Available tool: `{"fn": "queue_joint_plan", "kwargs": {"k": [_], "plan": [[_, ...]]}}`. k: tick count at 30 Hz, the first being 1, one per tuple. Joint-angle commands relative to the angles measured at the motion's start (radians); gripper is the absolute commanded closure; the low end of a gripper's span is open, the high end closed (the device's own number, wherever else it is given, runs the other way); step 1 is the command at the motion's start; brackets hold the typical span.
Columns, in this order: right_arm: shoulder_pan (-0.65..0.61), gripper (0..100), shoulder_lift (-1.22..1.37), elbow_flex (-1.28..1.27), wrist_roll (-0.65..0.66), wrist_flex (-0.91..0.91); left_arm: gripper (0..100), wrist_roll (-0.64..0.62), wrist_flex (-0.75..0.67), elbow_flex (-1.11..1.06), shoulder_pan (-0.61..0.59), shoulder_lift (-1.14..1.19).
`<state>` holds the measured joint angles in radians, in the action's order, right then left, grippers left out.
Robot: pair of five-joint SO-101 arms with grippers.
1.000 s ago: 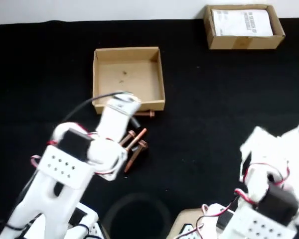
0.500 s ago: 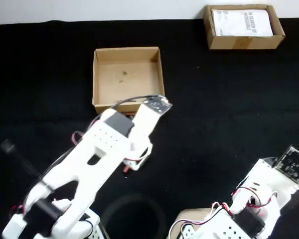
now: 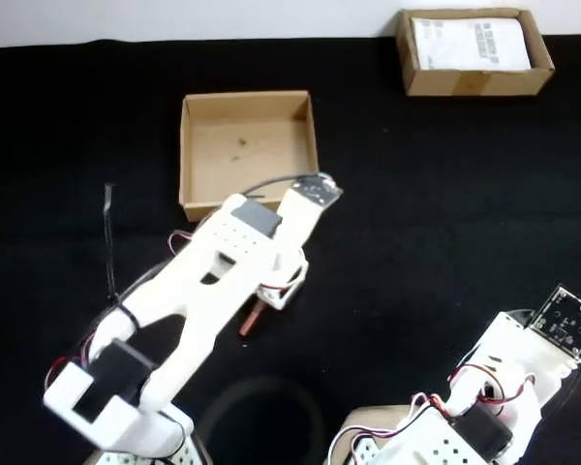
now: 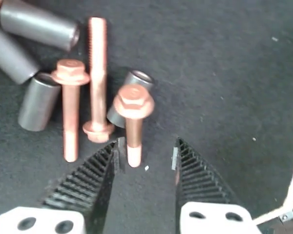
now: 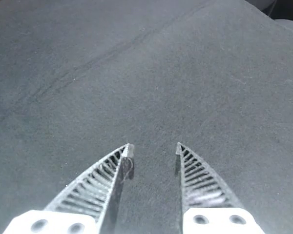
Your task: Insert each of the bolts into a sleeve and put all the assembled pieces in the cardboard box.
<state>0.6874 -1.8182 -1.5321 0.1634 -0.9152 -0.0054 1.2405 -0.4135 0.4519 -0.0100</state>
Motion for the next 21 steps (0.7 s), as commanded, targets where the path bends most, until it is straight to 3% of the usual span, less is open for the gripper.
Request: {"fn": "queue_joint_plan", "kwargs": {"k": [1,16,18,21], "plan": [[0.004,87.5,-0.013,0.008,0.006,0.018,83,0.006,-0.037,0.031,-0.044,0.022],[0.004,87.5,-0.013,0.007,0.005,0.018,83,0.000,-0.153,0.024,-0.050,0.151],[0.004,87.5,-0.013,0.007,0.003,0.018,87,0.000,-0.157,0.024,-0.035,0.160],[0.004,87.5,-0.013,0.004,0.000,0.018,100,0.000,-0.155,0.024,-0.001,0.160]]}}
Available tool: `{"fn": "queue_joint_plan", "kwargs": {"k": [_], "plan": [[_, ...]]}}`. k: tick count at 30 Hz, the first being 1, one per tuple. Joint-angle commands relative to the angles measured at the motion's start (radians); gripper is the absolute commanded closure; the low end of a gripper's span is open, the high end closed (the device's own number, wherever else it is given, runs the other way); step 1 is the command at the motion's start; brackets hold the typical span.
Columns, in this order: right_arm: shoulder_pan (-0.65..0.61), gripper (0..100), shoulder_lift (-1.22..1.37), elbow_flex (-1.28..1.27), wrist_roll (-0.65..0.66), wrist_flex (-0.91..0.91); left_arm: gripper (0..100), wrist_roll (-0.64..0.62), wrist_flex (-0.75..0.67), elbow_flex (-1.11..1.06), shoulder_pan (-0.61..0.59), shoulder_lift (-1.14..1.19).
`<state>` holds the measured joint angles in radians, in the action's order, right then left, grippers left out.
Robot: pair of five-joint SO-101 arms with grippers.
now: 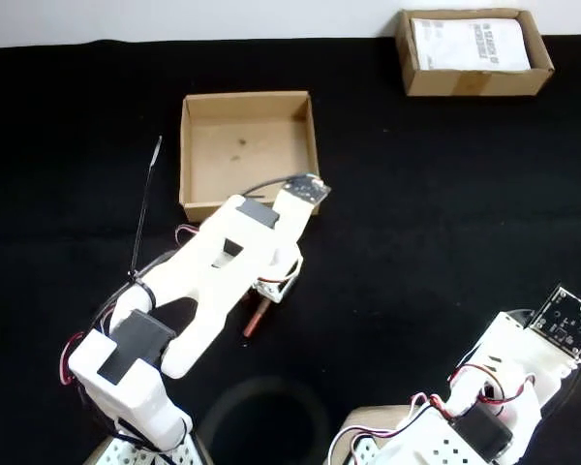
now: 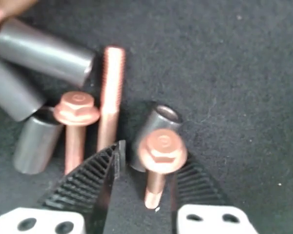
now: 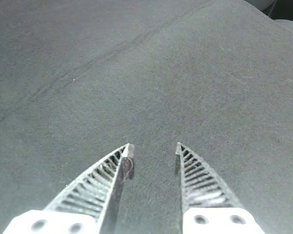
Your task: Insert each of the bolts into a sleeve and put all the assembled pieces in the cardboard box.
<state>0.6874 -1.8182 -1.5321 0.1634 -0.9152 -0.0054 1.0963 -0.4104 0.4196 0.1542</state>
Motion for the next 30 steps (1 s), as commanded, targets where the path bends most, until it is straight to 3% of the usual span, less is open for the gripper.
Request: {"fn": "queue_joint_plan", "kwargs": {"k": [1,8,15,30], "plan": [[0.004,87.5,-0.013,0.004,0.000,0.018,99,0.000,-0.006,0.021,0.041,-0.005],[0.004,87.5,-0.013,0.001,0.000,0.018,99,-0.002,0.000,0.025,0.053,-0.015],[0.002,87.5,-0.013,-0.002,0.000,0.018,99,-0.002,0.135,0.054,0.059,-0.133],[-0.257,87.5,-0.013,0.008,-0.083,-0.050,99,-0.002,0.256,-0.030,0.059,-0.656]]}}
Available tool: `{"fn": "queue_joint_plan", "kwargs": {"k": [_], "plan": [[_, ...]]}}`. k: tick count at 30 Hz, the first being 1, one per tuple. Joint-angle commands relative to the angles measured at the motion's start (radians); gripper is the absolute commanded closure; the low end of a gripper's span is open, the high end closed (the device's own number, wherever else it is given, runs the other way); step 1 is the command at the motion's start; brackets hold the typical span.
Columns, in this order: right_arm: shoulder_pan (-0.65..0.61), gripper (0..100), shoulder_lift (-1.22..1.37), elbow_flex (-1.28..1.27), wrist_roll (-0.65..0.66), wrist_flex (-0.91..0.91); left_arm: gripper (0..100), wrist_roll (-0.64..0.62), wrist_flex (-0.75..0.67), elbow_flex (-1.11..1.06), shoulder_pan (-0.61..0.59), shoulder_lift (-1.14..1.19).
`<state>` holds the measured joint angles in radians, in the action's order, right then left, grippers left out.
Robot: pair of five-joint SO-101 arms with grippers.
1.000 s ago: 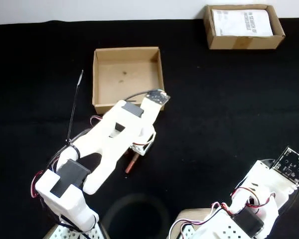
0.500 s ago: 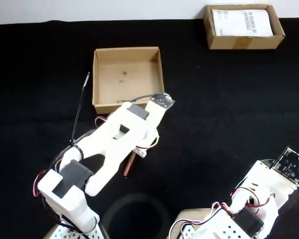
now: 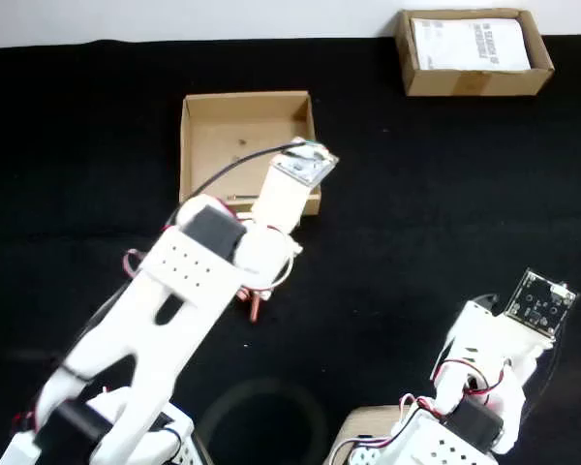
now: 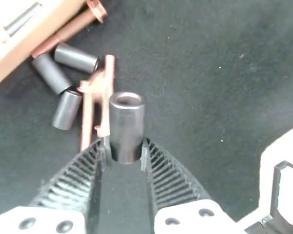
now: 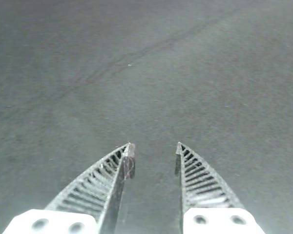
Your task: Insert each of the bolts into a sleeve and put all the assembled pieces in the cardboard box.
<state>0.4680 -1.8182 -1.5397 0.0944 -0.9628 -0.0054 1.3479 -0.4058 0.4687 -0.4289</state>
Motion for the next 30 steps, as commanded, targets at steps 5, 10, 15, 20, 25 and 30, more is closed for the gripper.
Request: {"fn": "queue_joint_plan", "kwargs": {"k": [5,10,15,20,25,30], "plan": [[-0.053,87.5,-0.013,0.007,-0.012,0.001,99,0.003,-0.112,-0.228,0.053,-0.094],[-0.053,87.5,-0.013,0.007,-0.011,0.001,99,-0.002,-0.322,-0.328,0.145,-0.094],[-0.048,87.5,-0.013,0.013,-0.009,-0.002,99,-0.002,-0.520,-0.338,0.163,-0.084],[-0.045,87.5,-0.013,0.015,-0.009,-0.004,97,0.005,-0.606,-0.331,0.154,0.039],[-0.030,87.5,-0.013,0.016,-0.009,-0.004,85,0.005,-0.631,-0.274,0.154,0.297],[0.004,87.5,-0.013,0.007,-0.008,-0.004,84,0.005,-0.628,-0.157,0.140,0.478]]}}
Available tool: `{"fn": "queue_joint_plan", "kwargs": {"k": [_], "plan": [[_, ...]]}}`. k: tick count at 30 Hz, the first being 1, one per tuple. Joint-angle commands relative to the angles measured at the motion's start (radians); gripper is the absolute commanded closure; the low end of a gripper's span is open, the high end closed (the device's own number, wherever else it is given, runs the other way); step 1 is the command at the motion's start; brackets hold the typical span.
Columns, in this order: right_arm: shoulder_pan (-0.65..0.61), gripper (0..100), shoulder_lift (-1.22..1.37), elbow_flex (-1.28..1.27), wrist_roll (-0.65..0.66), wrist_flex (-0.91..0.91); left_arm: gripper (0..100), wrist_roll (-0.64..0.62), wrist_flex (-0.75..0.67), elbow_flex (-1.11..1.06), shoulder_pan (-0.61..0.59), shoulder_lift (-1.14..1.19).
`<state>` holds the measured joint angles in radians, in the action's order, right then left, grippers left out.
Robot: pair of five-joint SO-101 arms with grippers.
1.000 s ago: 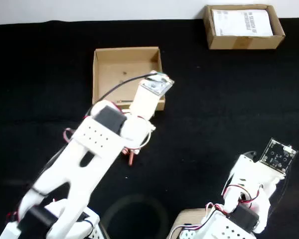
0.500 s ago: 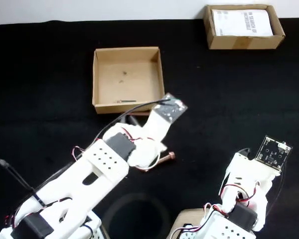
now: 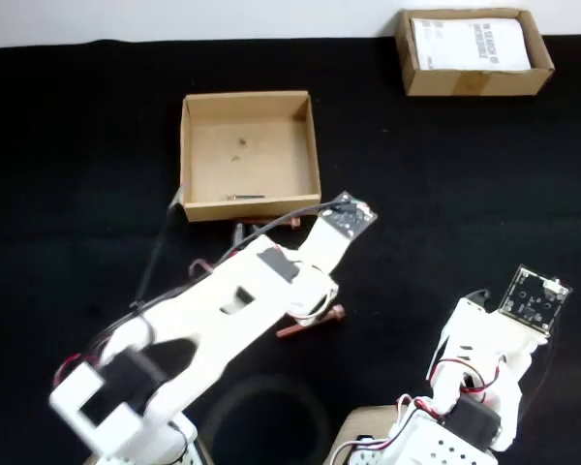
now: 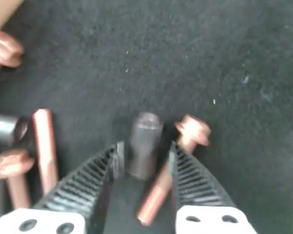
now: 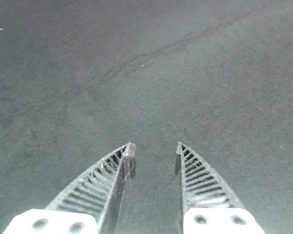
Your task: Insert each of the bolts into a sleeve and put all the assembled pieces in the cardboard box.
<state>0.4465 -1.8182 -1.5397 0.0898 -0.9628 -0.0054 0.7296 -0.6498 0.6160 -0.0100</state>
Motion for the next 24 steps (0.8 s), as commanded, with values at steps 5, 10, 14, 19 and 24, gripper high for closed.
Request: {"fn": "queue_joint_plan", "kwargs": {"k": [5,10,14,19,24], "plan": [[0.028,87.5,-0.012,0.005,-0.003,-0.004,84,0.005,0.018,0.157,-0.047,0.093],[0.022,87.5,-0.008,0.002,-0.003,-0.004,84,0.005,0.259,0.265,-0.044,0.093],[0.022,87.5,-0.012,-0.042,-0.003,0.002,84,0.005,0.453,0.394,-0.044,0.087],[0.022,87.5,-0.012,-0.064,-0.003,0.004,84,0.006,0.664,0.522,-0.038,-0.008],[0.004,87.5,-0.012,-0.065,-0.003,0.035,84,0.091,0.824,0.516,0.050,-0.050]]}}
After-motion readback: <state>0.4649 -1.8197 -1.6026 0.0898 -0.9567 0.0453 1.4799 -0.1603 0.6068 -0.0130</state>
